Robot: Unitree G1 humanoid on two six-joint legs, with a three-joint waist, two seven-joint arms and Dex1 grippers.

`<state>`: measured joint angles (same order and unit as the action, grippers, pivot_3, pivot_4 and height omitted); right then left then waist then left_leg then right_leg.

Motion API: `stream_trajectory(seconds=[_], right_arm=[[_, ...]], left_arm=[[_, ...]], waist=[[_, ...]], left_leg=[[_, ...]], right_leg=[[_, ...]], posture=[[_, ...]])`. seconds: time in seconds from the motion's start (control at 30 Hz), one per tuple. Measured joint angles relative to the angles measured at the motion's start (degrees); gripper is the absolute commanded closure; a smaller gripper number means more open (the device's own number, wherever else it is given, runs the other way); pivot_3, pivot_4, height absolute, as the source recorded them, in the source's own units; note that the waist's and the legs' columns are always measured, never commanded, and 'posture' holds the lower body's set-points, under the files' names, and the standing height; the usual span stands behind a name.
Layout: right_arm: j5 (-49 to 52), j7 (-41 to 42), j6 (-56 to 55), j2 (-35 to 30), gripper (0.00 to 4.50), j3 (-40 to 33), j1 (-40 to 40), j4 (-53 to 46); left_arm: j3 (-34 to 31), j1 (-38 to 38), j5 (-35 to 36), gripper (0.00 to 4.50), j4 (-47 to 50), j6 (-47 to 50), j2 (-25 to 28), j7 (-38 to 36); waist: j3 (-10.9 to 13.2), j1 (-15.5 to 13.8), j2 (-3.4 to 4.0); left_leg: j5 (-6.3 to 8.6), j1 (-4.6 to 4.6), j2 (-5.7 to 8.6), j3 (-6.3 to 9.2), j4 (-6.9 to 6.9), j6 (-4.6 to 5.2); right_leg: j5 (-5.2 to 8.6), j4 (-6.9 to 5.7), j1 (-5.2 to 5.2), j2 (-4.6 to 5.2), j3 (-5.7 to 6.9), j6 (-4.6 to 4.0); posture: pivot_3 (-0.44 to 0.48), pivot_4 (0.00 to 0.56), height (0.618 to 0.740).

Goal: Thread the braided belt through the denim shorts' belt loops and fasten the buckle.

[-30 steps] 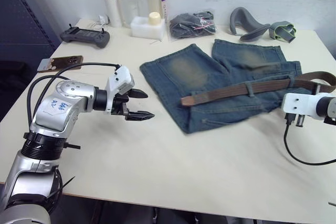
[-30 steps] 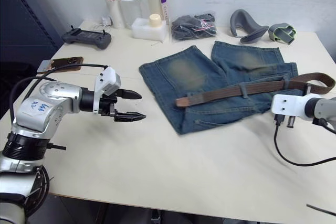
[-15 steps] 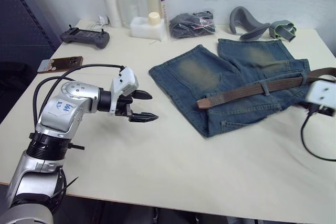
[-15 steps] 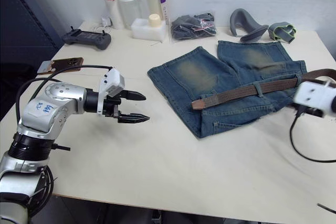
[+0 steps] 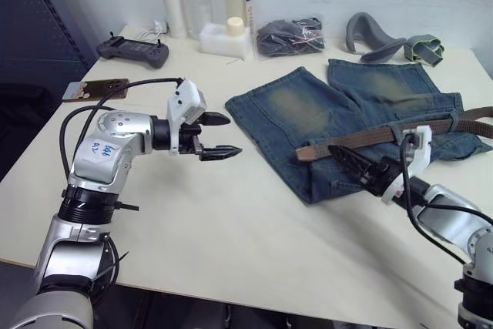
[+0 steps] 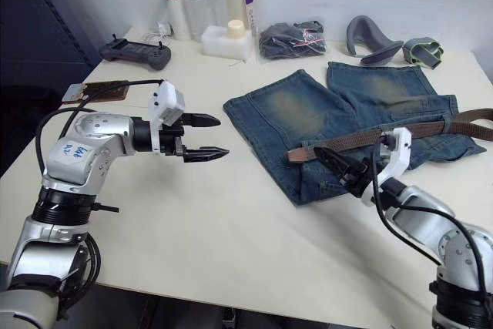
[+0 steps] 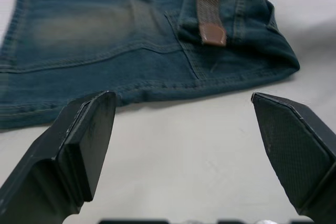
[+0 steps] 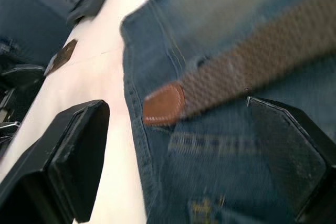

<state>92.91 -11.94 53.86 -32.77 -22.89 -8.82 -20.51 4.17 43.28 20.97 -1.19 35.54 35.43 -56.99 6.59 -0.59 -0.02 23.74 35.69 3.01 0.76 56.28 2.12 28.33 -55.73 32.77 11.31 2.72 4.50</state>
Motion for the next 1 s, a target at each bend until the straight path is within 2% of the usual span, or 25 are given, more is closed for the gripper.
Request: stream_trajectory(seconds=[0.13,0.23,0.5,0.7,0.8,1.0], right_arm=[[5.44,-6.97,-2.94,2.51,0.04,2.11,-0.57,2.57],[5.47,-7.76,-4.76,3.75,0.04,2.57,-3.24,6.80],[-2.08,1.39,-5.91,5.00,0.04,3.74,-11.41,18.74],[-1.68,2.32,-5.50,9.12,0.04,3.77,-15.33,21.26],[-2.23,2.31,-4.90,9.66,0.90,3.88,-15.40,21.73],[-2.65,1.59,-5.06,11.08,3.89,3.05,-15.28,22.20]], left_arm=[[-0.65,-1.40,0.18,0.00,1.20,0.25,-0.50,1.05],[-0.62,-2.65,0.17,0.00,2.68,1.21,-0.45,1.74],[-0.84,-3.65,0.31,0.00,5.86,4.41,1.06,3.16],[-1.18,-3.72,1.56,0.00,7.41,7.17,1.40,4.30],[-1.42,-3.73,1.97,0.00,7.53,7.94,1.52,4.55],[-1.41,-3.74,2.05,0.00,7.69,8.03,2.57,4.36]], waist=[[-0.01,0.85,0.01],[-0.01,1.57,0.01],[-0.01,2.21,0.01],[-0.01,2.13,0.02],[-0.01,2.12,0.02],[0.00,2.23,0.05]], left_leg=[[0.00,-0.22,0.01,-0.01,-0.07,0.01],[-0.03,-0.30,0.01,-0.01,-0.13,0.01],[-0.06,-0.46,0.01,0.01,-0.23,0.02],[-0.08,-0.43,0.01,0.13,-0.24,-0.01],[-0.08,-0.43,0.08,0.17,-0.23,0.00],[-0.08,-0.43,0.08,0.16,-0.24,-0.02]], right_leg=[[0.00,-0.04,-0.15,-0.04,0.02,0.00],[0.00,-0.13,-0.14,-0.08,0.02,0.01],[-0.02,-0.24,-0.19,-0.19,-0.04,0.05],[-0.02,-0.28,-0.18,-0.23,-0.09,0.04],[-0.02,-0.27,-0.19,-0.25,-0.16,0.04],[-0.02,-0.30,-0.16,-0.26,-0.22,0.04]], posture=[[0.000,0.150,0.631],[0.000,0.150,0.631],[0.000,0.150,0.631],[0.000,0.150,0.631],[0.000,0.150,0.631],[0.000,0.150,0.631]])
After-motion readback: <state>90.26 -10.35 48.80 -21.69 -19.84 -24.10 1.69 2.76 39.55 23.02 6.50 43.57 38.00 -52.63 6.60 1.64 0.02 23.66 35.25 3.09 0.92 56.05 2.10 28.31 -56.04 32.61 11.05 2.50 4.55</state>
